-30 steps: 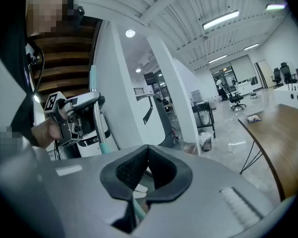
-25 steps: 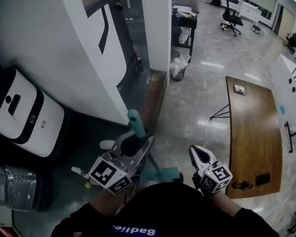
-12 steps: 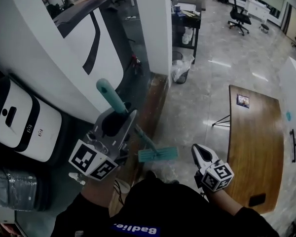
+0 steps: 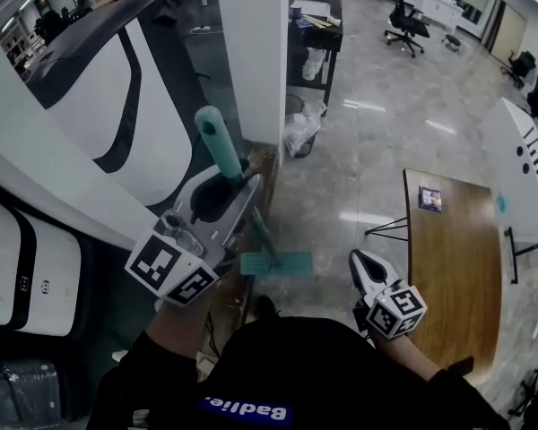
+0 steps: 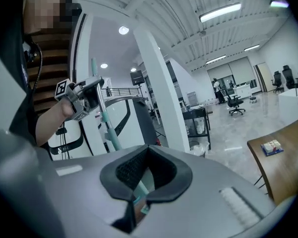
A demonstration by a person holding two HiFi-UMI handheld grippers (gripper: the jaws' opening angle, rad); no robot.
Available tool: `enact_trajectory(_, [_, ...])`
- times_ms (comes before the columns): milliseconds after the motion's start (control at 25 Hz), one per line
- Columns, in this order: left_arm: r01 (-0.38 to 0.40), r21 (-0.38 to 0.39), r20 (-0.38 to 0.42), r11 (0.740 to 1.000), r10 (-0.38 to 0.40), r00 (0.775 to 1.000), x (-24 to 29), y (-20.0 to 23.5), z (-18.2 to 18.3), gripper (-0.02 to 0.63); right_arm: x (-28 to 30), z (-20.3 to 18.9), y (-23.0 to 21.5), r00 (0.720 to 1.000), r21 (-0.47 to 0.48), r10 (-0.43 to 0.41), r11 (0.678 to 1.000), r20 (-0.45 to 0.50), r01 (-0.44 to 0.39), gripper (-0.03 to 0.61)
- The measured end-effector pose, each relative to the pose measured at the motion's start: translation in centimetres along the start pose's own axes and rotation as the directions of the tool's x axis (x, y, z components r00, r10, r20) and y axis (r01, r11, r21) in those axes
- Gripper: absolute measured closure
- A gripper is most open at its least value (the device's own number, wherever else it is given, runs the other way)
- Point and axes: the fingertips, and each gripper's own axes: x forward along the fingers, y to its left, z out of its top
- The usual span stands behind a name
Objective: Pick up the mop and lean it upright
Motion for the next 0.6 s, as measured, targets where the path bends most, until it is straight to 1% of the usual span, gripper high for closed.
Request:
enact_trajectory(120, [0.063, -0.021, -0.007, 0.998, -0.063, 0.998, 2.5, 3.6, -1.3, 0.503, 3.5, 1.8, -0.7, 0.999, -0.017, -0.023, 1.0, 0.032, 0.023, 0.574])
enact_trajectory(240, [0.094, -0.03, -0.029, 0.995, -0.095, 0.995, 4.6, 6.4, -2.6, 0.503, 6.2, 2.4, -1.4, 0.999, -0.006, -0.034, 0.999, 0.025, 0.035, 0.574])
enact_trajectory(440, [0.093, -0.032, -0.064, 0.995, -0.095, 0.993, 7.9, 10.8, -3.8, 0.503, 9.8, 3.2, -4.1, 0.999, 0.015, -0.037, 0.999, 0.006, 0.037, 0.574])
enact_trajectory(600, [0.072, -0.025, -0.075, 0.997, -0.074, 0.994, 11.3, 15.4, -4.7, 0.503, 14.8, 4.7, -7.4, 1.0, 0.022, 0.014, 1.0, -0.005, -0.014, 0.574])
